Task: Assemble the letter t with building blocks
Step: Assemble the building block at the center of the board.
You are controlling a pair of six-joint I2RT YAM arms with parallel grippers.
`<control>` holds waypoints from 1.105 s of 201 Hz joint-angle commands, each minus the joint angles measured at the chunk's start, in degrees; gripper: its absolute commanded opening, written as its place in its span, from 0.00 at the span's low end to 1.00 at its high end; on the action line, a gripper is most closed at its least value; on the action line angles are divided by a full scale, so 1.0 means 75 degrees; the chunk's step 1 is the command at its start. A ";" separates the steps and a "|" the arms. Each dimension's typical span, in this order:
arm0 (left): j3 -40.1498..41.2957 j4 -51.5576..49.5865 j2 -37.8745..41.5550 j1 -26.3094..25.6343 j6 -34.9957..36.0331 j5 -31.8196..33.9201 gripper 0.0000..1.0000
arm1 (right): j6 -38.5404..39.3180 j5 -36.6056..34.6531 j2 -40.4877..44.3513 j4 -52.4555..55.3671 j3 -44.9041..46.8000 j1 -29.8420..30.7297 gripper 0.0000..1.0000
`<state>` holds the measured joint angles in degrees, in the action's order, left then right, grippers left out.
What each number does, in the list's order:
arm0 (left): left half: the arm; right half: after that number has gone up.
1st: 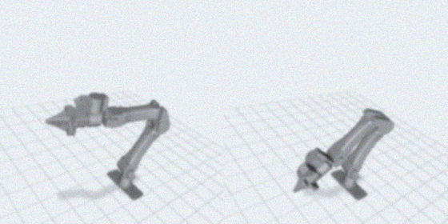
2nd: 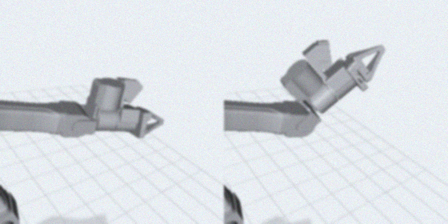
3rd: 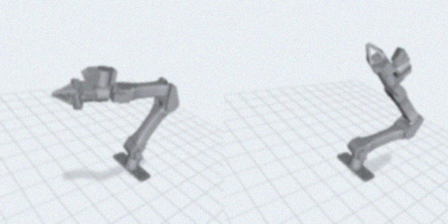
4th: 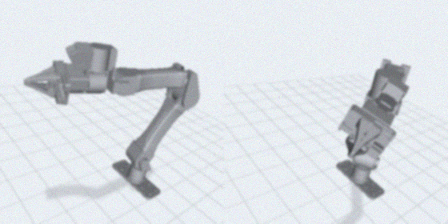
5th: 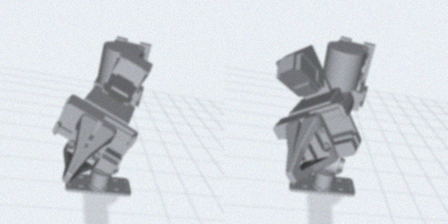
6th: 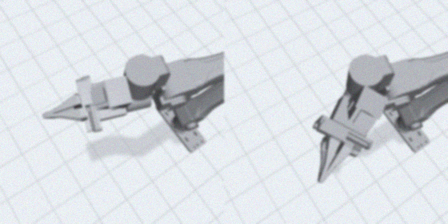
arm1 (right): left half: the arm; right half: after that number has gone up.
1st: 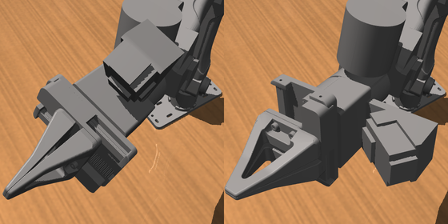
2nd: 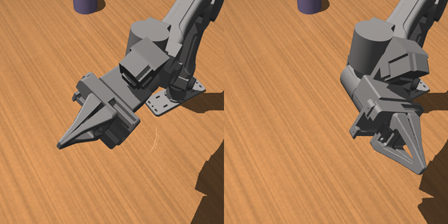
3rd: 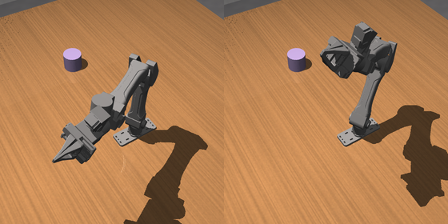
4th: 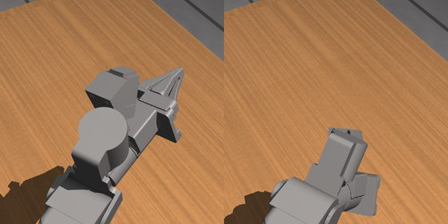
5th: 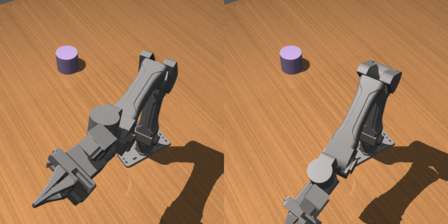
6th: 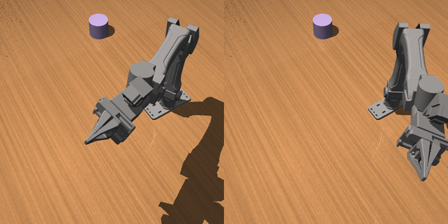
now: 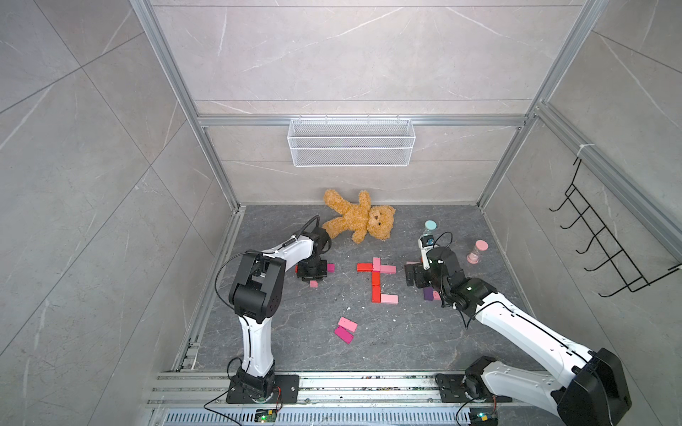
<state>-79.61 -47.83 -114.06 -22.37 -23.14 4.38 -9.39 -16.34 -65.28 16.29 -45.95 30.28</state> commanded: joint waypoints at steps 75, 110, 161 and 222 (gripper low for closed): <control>-0.0248 0.0078 -0.0175 0.0059 0.0087 -0.0030 0.10 | 0.0063 -0.0101 0.0025 0.0090 -0.0084 -0.0019 1.00; -0.0265 0.0072 -0.0204 0.0060 0.0085 -0.0051 0.11 | 0.0067 -0.0118 0.0015 0.0095 -0.0083 -0.0018 1.00; -0.0271 0.0077 -0.0232 0.0064 0.0131 -0.0159 0.12 | 0.0066 -0.0121 0.0009 0.0095 -0.0081 -0.0022 1.00; -0.0249 0.0102 -0.0246 0.0068 0.0184 -0.0225 0.14 | 0.0068 -0.0130 0.0021 0.0101 -0.0080 -0.0021 1.00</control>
<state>-80.03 -48.05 -114.43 -22.13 -22.90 3.90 -9.39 -16.36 -65.28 16.29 -45.98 30.28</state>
